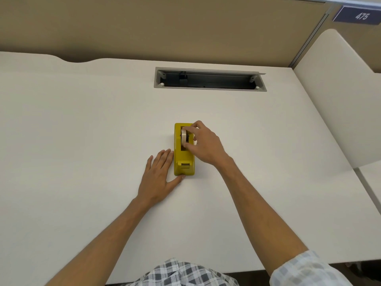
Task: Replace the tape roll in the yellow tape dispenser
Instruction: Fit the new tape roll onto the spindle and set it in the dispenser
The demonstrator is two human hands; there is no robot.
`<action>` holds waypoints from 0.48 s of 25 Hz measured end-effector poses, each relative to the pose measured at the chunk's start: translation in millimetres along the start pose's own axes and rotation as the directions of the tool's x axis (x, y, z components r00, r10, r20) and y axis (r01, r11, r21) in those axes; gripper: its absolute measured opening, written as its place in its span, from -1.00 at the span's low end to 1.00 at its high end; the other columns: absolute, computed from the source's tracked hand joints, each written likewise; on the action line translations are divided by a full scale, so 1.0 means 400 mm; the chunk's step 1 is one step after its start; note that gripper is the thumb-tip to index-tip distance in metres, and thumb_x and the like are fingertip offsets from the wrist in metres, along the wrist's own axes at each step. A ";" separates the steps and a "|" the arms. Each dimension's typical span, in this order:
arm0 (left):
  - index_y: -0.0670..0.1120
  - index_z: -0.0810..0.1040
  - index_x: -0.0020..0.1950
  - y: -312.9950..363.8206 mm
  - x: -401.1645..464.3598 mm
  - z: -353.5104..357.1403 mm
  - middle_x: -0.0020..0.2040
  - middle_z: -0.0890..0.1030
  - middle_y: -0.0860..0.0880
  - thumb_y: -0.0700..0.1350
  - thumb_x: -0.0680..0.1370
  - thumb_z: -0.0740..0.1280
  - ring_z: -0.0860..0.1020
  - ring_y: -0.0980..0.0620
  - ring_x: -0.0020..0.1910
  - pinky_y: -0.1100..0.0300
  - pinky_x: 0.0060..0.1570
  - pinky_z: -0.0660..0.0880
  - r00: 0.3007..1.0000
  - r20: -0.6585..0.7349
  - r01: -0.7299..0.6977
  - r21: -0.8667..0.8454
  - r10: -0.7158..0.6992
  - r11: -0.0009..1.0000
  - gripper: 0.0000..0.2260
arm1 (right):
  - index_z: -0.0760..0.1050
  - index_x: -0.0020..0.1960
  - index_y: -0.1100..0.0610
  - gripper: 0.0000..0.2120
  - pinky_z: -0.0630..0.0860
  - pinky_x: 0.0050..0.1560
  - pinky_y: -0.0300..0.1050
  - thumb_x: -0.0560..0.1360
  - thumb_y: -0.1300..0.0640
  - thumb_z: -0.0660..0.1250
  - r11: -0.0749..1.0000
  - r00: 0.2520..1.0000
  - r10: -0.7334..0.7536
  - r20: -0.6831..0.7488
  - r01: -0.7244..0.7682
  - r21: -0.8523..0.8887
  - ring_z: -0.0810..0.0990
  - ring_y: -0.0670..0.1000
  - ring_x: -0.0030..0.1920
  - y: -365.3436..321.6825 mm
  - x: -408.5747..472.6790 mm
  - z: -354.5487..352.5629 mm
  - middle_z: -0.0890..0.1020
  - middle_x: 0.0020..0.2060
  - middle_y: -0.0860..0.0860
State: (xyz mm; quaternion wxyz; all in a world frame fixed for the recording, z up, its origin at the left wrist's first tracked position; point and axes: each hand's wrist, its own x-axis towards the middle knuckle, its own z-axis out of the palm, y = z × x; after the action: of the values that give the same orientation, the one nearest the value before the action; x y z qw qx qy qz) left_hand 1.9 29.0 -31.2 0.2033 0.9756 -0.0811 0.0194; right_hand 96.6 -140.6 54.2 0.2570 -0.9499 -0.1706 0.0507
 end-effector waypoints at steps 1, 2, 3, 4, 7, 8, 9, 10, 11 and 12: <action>-0.05 0.09 0.56 0.000 0.001 0.000 0.57 0.17 0.00 0.36 0.51 0.00 0.06 0.05 0.56 0.01 0.53 -0.07 1.000 0.002 0.001 -0.003 -0.001 1.000 -0.26 | 0.43 0.35 0.00 -0.56 0.55 0.00 0.03 0.50 -0.03 0.37 1.000 1.000 -0.008 0.007 0.008 -0.003 0.58 0.08 0.03 0.001 0.004 -0.004 0.43 0.25 -0.02; -0.04 0.09 0.56 0.000 0.001 0.000 0.57 0.17 0.01 0.35 0.51 0.01 0.06 0.06 0.56 0.01 0.53 -0.07 1.000 0.003 0.003 -0.007 -0.003 1.000 -0.27 | 0.44 0.34 0.00 -0.56 0.55 0.00 0.04 0.49 -0.01 0.39 1.000 1.000 -0.015 0.015 0.015 -0.005 0.58 0.09 0.03 0.001 0.008 -0.008 0.41 0.26 -0.03; -0.04 0.09 0.56 0.001 0.002 0.000 0.57 0.17 0.00 0.35 0.52 0.03 0.06 0.06 0.56 0.01 0.53 -0.07 1.000 0.006 0.005 -0.010 -0.005 1.000 -0.27 | 0.43 0.33 0.01 -0.56 0.55 0.00 0.03 0.48 0.00 0.40 1.000 0.999 -0.024 0.024 0.024 -0.009 0.58 0.09 0.03 0.002 0.009 -0.011 0.40 0.28 -0.03; -0.04 0.09 0.56 0.001 0.003 0.000 0.57 0.17 0.00 0.34 0.52 0.05 0.06 0.06 0.56 0.01 0.53 -0.07 1.000 0.009 0.007 -0.010 -0.007 1.000 -0.28 | 0.43 0.33 0.01 -0.56 0.54 -0.02 0.02 0.48 0.02 0.41 0.999 0.999 -0.034 0.033 0.035 -0.018 0.58 0.09 0.03 0.004 0.010 -0.014 0.39 0.28 -0.04; -0.04 0.08 0.57 0.002 0.002 0.000 0.57 0.16 0.00 0.35 0.52 0.02 0.06 0.06 0.56 0.02 0.53 -0.07 1.000 0.011 0.005 0.002 -0.005 1.000 -0.27 | 0.42 0.33 0.02 -0.55 0.52 -0.03 -0.01 0.48 0.03 0.42 0.998 0.996 -0.056 0.065 0.058 -0.032 0.57 0.07 0.04 0.011 0.011 -0.017 0.39 0.29 -0.05; -0.04 0.08 0.57 0.001 0.002 0.000 0.57 0.16 0.00 0.36 0.51 -0.01 0.06 0.05 0.56 0.01 0.53 -0.07 1.000 0.014 0.004 0.007 -0.004 1.000 -0.26 | 0.42 0.32 0.01 -0.56 0.52 -0.03 0.00 0.47 0.03 0.42 0.998 0.995 -0.059 0.077 0.061 -0.028 0.57 0.06 0.04 0.013 0.012 -0.018 0.40 0.28 -0.06; -0.04 0.08 0.57 0.001 0.001 -0.001 0.57 0.16 0.00 0.37 0.50 -0.03 0.06 0.05 0.56 0.00 0.53 -0.07 1.000 0.017 0.003 0.011 -0.004 1.000 -0.25 | 0.43 0.32 0.01 -0.56 0.53 -0.02 0.00 0.47 0.03 0.43 0.998 0.994 -0.061 0.087 0.064 -0.026 0.57 0.06 0.04 0.013 0.014 -0.021 0.41 0.27 -0.07; -0.04 0.08 0.57 0.002 0.001 -0.001 0.57 0.16 0.00 0.38 0.50 -0.05 0.06 0.05 0.56 0.00 0.53 -0.06 1.000 0.018 0.002 0.014 -0.002 1.000 -0.25 | 0.43 0.31 0.02 -0.55 0.52 -0.02 -0.01 0.47 0.02 0.43 0.997 0.993 -0.065 0.094 0.067 -0.028 0.57 0.06 0.04 0.013 0.016 -0.024 0.42 0.27 -0.07; -0.05 0.08 0.57 0.004 0.001 -0.001 0.57 0.16 0.00 0.39 0.50 -0.07 0.06 0.05 0.56 -0.01 0.53 -0.06 1.000 0.016 0.000 0.016 0.000 1.000 -0.24 | 0.44 0.31 0.02 -0.55 0.52 -0.03 -0.02 0.46 0.02 0.44 0.997 0.993 -0.068 0.098 0.071 -0.030 0.57 0.05 0.04 0.013 0.019 -0.026 0.43 0.26 -0.07; -0.05 0.08 0.57 0.004 0.000 -0.002 0.57 0.16 -0.01 0.39 0.50 -0.08 0.06 0.04 0.56 -0.01 0.53 -0.06 1.000 0.013 -0.001 0.015 0.000 1.000 -0.24 | 0.44 0.31 0.02 -0.55 0.51 -0.03 -0.03 0.46 0.02 0.44 0.997 0.993 -0.072 0.099 0.075 -0.032 0.57 0.05 0.05 0.013 0.022 -0.027 0.44 0.26 -0.07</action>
State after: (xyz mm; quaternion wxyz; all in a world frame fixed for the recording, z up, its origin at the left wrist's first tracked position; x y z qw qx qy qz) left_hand 1.6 27.7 -29.8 0.1955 0.9771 -0.0825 0.0135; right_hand 108.2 -146.7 61.0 0.2329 -0.9438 -0.2187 0.0845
